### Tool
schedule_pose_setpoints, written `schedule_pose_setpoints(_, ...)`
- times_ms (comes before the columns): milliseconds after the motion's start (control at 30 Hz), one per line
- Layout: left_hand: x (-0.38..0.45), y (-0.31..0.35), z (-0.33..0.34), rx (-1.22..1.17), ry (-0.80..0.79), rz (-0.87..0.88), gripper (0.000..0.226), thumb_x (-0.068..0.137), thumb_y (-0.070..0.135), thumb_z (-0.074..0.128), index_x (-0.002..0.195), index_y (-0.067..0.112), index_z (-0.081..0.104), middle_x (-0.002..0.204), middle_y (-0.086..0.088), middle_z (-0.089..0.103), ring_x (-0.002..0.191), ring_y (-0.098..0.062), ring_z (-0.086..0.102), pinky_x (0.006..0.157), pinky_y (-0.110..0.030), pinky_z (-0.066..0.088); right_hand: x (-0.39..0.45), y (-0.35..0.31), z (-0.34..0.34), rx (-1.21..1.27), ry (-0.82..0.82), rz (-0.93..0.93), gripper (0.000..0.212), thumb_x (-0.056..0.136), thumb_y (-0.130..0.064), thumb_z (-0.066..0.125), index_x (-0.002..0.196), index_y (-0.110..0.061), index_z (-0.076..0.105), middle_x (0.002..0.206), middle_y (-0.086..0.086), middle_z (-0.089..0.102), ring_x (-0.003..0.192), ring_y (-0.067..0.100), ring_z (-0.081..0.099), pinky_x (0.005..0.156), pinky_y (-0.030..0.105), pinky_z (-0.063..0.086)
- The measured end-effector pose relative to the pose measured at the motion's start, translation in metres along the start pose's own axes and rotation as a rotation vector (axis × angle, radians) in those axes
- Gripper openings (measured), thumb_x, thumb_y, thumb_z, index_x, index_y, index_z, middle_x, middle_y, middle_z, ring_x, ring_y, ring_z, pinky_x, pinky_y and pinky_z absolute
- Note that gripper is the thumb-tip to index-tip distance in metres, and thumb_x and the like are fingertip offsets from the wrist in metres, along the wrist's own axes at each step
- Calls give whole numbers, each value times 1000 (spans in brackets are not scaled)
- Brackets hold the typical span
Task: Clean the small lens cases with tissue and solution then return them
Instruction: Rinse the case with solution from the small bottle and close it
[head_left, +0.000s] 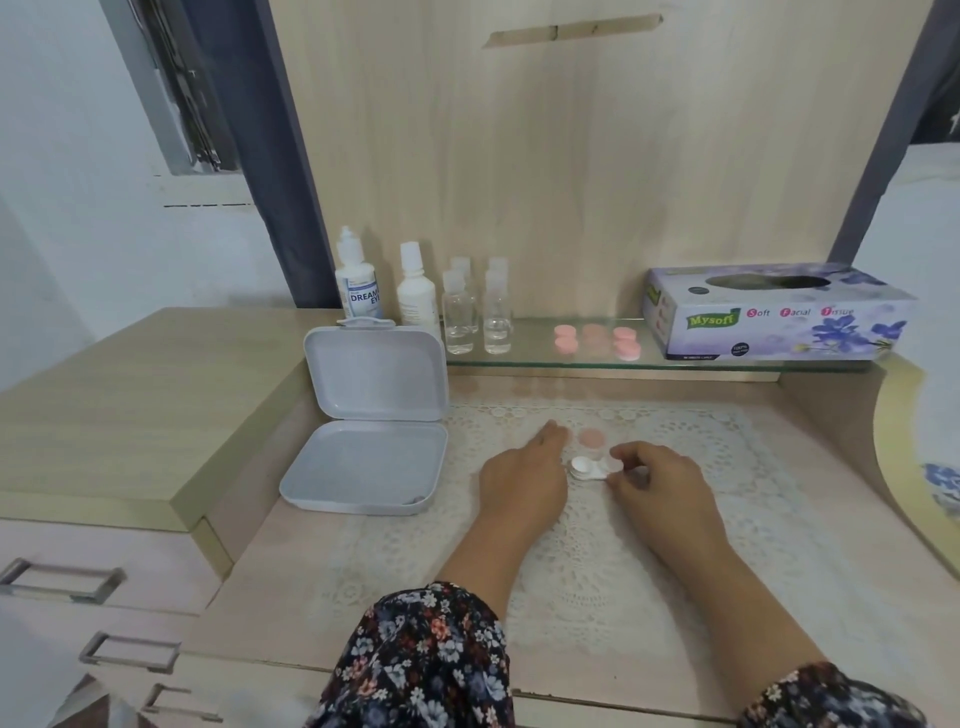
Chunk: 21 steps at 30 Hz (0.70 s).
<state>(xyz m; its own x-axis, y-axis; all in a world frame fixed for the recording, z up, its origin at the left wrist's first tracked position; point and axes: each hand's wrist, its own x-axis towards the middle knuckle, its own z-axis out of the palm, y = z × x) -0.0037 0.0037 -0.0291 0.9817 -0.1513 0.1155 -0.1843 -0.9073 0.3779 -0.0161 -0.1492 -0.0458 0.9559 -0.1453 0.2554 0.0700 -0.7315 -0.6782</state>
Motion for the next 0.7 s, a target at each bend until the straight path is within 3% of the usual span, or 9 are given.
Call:
schedule_pose_setpoints(133,2,-5,5,-42,19,7,57,96,9,32,148,31,28,158,16,17,109,-21,59,88,-30,44,0,-1,-2,-22,-22,5,37,92,-19,49,127,-26,57,120,-1,59,109,20,51,93,39,44)
schedule_pose_setpoints(233,1,-6,6,-79,46,-2,55,96,10,34,148,29,29,158,19,13,102,-21,61,82,-30,46,2,-5,-5,-100,-106,15,47,94,-22,38,138,-37,45,130,2,51,116,23,45,96,39,39)
schedule_pose_setpoints(367,1,-6,6,-76,73,-27,53,96,12,35,147,26,31,159,16,15,111,-19,58,85,-31,45,2,-15,-5,-262,-206,16,50,96,-32,28,143,-50,29,131,-2,43,112,21,40,97,40,35)
schedule_pose_setpoints(500,2,-7,8,-50,54,-3,54,96,12,34,147,30,32,158,16,18,111,-18,58,88,-32,47,3,-22,-4,-363,-252,33,51,95,-39,23,145,-49,26,132,-3,39,119,23,38,100,44,29)
schedule_pose_setpoints(700,4,-8,10,48,14,16,58,96,14,35,150,33,25,159,12,16,104,-21,60,84,-33,47,7,-23,-1,-371,-212,63,51,97,-38,22,147,-40,27,132,0,39,119,23,40,95,43,33)
